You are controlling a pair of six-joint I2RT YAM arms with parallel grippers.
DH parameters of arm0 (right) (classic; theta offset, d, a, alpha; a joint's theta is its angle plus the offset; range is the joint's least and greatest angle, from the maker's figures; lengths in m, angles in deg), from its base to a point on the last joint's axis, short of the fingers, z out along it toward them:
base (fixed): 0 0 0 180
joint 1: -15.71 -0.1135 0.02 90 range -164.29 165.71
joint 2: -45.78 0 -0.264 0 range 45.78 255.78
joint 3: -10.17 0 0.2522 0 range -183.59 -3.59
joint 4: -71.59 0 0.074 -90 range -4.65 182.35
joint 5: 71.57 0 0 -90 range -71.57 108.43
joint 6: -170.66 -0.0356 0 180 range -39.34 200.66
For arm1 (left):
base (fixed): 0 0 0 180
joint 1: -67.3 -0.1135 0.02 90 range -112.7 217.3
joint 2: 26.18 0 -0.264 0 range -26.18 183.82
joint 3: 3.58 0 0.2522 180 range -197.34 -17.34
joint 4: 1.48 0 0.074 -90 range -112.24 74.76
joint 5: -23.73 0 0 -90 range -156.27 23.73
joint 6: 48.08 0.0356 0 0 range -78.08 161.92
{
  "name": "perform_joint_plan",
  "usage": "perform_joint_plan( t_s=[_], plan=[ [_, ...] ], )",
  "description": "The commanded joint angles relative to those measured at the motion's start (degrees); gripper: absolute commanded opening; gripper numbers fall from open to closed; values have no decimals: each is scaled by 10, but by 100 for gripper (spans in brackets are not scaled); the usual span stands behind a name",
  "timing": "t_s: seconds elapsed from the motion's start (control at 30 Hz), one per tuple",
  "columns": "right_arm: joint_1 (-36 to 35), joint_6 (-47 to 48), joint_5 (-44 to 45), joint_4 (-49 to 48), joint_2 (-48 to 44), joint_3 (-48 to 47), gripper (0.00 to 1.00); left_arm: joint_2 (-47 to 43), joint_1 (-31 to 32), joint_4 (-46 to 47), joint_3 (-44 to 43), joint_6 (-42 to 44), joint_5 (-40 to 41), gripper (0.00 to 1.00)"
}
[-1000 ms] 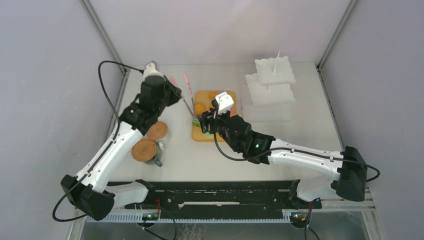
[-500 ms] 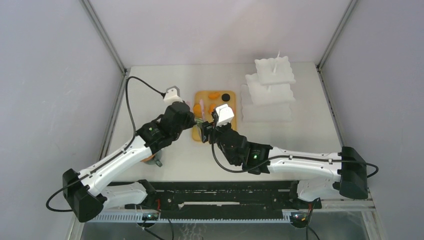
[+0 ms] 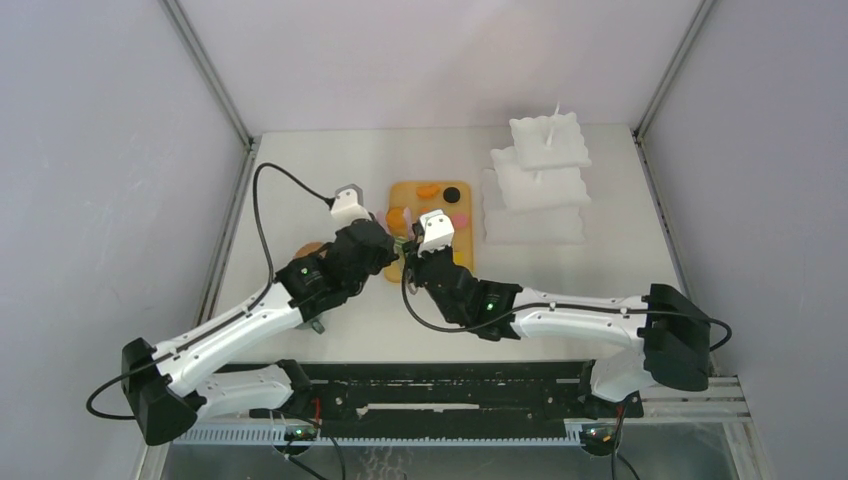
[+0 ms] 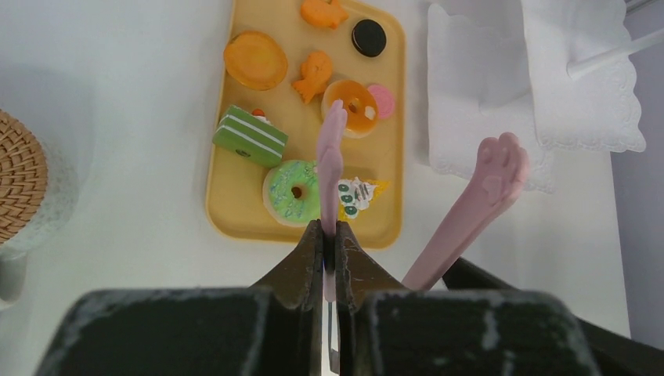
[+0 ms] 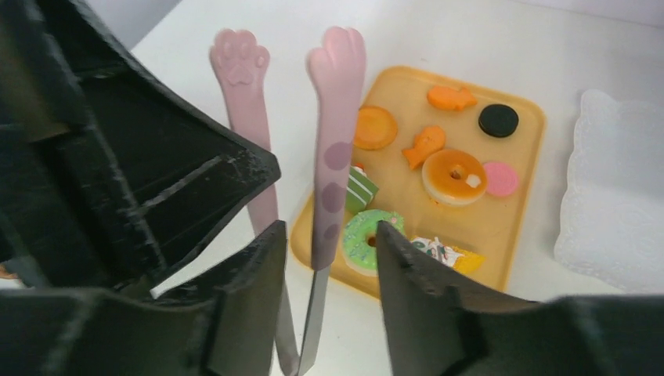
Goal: Serve the afternoon tea
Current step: Pick up the clamp from the center of the board.
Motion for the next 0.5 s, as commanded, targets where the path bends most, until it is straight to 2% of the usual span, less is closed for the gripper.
perform_joint_plan(
  t_s=[0.0, 0.07, 0.1, 0.47],
  plan=[
    [17, -25, -6, 4, 14, -29, 41, -15, 6, 24, 19, -18, 26, 0],
    [29, -41, -14, 15, 15, -29, 9, -19, 5, 25, 26, -19, 33, 0],
    [34, -46, -16, 22, 14, -29, 0, -21, 6, 24, 30, -21, 38, 0],
    [86, -75, -26, 58, -51, 25, 0, -56, 3, -10, 59, -28, 103, 0]
  ],
)
